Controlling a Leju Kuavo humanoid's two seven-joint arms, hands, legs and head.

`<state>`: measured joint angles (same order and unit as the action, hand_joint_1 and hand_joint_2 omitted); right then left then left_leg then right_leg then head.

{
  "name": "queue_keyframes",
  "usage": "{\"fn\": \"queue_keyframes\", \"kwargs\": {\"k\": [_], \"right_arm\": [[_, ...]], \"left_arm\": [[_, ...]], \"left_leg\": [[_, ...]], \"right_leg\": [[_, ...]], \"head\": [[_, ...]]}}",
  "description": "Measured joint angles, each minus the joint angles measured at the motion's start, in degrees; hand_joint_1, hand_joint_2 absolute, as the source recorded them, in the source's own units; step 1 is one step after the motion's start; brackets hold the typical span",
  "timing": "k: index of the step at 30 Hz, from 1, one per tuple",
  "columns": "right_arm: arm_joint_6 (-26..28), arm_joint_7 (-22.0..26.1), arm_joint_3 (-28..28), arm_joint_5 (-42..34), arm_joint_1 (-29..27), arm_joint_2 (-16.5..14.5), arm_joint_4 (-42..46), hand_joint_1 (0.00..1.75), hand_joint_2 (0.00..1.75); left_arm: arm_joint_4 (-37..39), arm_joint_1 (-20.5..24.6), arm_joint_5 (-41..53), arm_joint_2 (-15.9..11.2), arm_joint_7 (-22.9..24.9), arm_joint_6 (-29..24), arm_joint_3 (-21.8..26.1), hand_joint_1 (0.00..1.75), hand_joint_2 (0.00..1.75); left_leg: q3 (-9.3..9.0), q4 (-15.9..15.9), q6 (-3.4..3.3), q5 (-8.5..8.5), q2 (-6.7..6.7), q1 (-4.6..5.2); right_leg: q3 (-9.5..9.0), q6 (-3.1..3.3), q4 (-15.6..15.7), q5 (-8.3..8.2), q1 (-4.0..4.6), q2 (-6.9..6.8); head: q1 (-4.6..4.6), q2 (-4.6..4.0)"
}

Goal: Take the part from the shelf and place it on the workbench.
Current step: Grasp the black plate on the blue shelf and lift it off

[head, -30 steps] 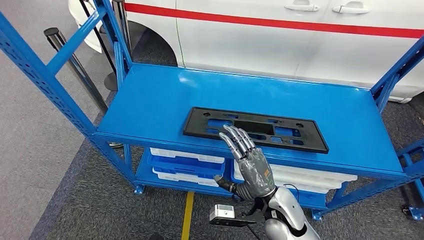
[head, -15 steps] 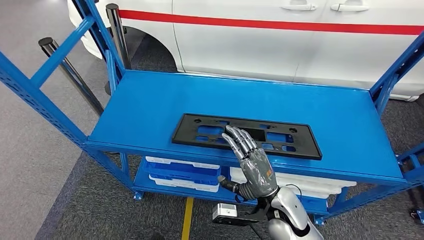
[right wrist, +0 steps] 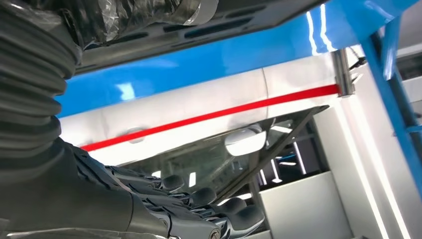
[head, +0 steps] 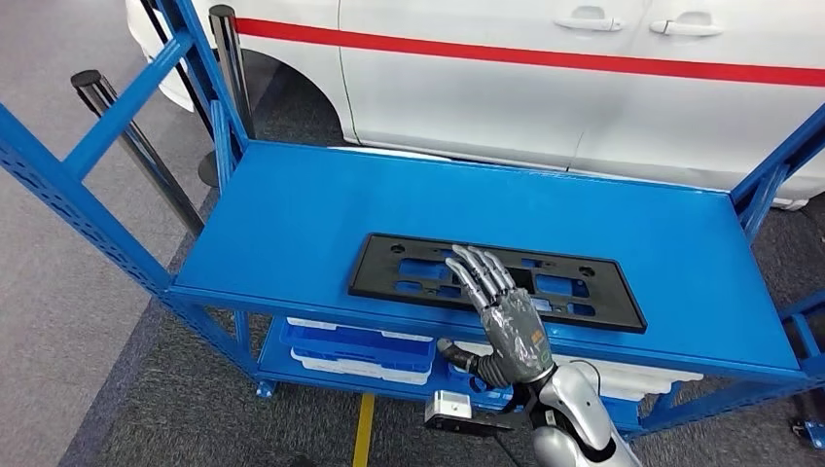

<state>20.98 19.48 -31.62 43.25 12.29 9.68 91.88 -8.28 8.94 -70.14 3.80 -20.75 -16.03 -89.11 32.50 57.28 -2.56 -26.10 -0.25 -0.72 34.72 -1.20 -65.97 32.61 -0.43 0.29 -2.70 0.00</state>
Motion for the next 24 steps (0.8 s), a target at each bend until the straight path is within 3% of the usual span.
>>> {"fn": "queue_keyframes", "kwargs": {"k": [2, 3, 4, 6, 7, 9, 12, 14, 17, 18, 19, 22, 24], "right_arm": [[0.0, -0.2, 0.4, 0.1, -0.4, 0.5, 0.0, 0.0, 1.75], [0.0, -0.3, 0.5, 0.2, -0.7, 0.7, 0.0, 0.0, 1.75], [0.0, -0.3, 0.7, 0.2, -0.8, 1.0, 0.0, 0.0, 1.75], [0.0, -0.4, 1.2, 0.3, -1.0, 1.4, 0.0, 0.0, 1.75], [-0.1, -0.4, 1.4, 0.3, -1.0, 1.5, 0.1, 0.0, 1.75], [-0.1, -0.5, 1.6, 0.3, -1.1, 1.7, 0.2, 0.0, 1.75], [-0.2, -0.5, 1.8, 0.5, -1.2, 1.9, 0.4, 0.0, 1.75], [-0.2, -0.6, 1.8, 0.6, -1.2, 2.0, 0.6, 0.0, 1.75], [-0.6, -0.7, 1.8, 0.7, -1.5, 2.1, 0.7, 0.0, 1.75], [-0.7, -0.7, 1.8, 0.8, -1.6, 2.1, 0.7, 0.0, 1.75], [-0.9, -0.8, 1.8, 0.8, -1.7, 2.1, 0.7, 0.0, 1.75], [-1.5, -0.9, 1.9, 0.8, -1.9, 2.3, 0.7, 0.0, 1.75], [-2.3, -1.1, 2.1, 0.7, -2.1, 2.4, 0.8, 0.0, 1.75]], "left_arm": [[0.0, 0.0, -0.1, 0.0, 0.0, 0.0, 0.0, 0.0, 0.0], [0.0, -0.1, -0.1, 0.0, 0.0, 0.0, 0.0, 0.0, 0.0], [0.0, -0.1, -0.2, 0.0, 0.0, 0.0, 0.0, 0.0, 0.0], [0.0, -0.2, -0.2, 0.1, -0.1, 0.0, 0.0, 0.0, 0.0], [0.0, -0.2, -0.2, 0.1, -0.2, 0.0, 0.0, 0.0, 0.0], [0.0, -0.1, -0.2, 0.1, -0.2, 0.0, 0.0, 0.0, 0.0], [0.0, 0.0, -0.2, 0.1, -0.2, 0.0, 0.0, 0.0, 0.0], [0.0, 0.1, -0.2, 0.1, -0.2, 0.0, 0.0, 0.0, 0.0], [0.0, 0.0, -0.2, 0.1, -0.2, 0.0, 0.0, 0.0, 0.0], [0.0, -0.1, -0.3, 0.1, -0.2, -0.1, 0.0, 0.0, 0.0], [0.0, -0.2, -0.3, 0.1, -0.2, -0.2, 0.0, 0.0, 0.0], [0.0, -0.2, -0.4, 0.0, -0.1, -1.3, 0.0, 0.0, 0.0], [0.0, 0.0, -0.2, 0.0, 0.2, -3.0, 0.0, 0.0, 0.0]], "left_leg": [[-0.4, 0.0, -0.31, -0.45, 0.04, 0.01], [-0.68, 0.1, -0.31, -0.71, 0.01, 0.01], [-1.07, 0.1, -0.24, -1.03, -0.05, 0.0], [-1.96, 0.3, 0.13, -1.87, -0.17, -0.03], [-2.29, 0.5, 0.46, -2.34, -0.22, 0.07], [-2.51, 0.6, 1.16, -2.97, -0.21, 0.25], [-2.67, 0.8, 2.06, -3.66, -0.08, 0.24], [-1.13, 4.3, 2.57, -5.58, -0.04, 0.12], [5.16, 15.3, 3.05, -9.27, -0.03, 0.03], [6.62, 17.1, 3.08, -9.01, -0.02, 0.02], [7.07, 16.7, 3.01, -7.55, -0.02, 0.03], [3.62, 6.5, 2.13, -0.53, -0.03, 0.25], [1.98, 2.4, 1.46, 0.57, -0.05, 0.56]], "right_leg": [[4.62, -0.31, -7.3, 2.0, -0.24, -0.01], [5.86, -0.43, -8.5, 1.41, -0.4, -0.01], [5.96, -0.49, -7.5, -0.4, -0.57, -0.02], [3.5, -0.41, -0.5, -5.41, -0.81, -0.1], [2.03, -0.29, 3.0, -6.98, -0.74, -0.14], [0.65, 0.1, 6.1, -7.35, -0.47, -0.14], [0.31, 0.98, 6.6, -6.82, -0.52, 0.06], [-0.32, 1.71, 7.0, -6.59, -0.75, -0.02], [-1.04, 2.38, 7.1, -5.93, -0.54, -0.19], [-1.33, 2.43, 7.1, -5.69, -0.46, -0.16], [-1.71, 2.43, 7.0, -5.43, -0.4, -0.1], [-3.0, 2.09, 7.0, -4.49, -0.17, 0.09], [-3.1, 1.62, 6.9, -4.15, -0.02, 0.11]], "head": [[0.0, 0.0], [0.0, 0.0], [-0.01, 0.0], [-0.03, 0.0], [-0.02, 0.0], [-0.02, 0.0], [0.0, 0.0], [0.04, 0.0], [0.1, 0.0], [0.11, 0.0], [0.11, 0.0], [0.1, 0.0], [0.08, 0.0]]}}
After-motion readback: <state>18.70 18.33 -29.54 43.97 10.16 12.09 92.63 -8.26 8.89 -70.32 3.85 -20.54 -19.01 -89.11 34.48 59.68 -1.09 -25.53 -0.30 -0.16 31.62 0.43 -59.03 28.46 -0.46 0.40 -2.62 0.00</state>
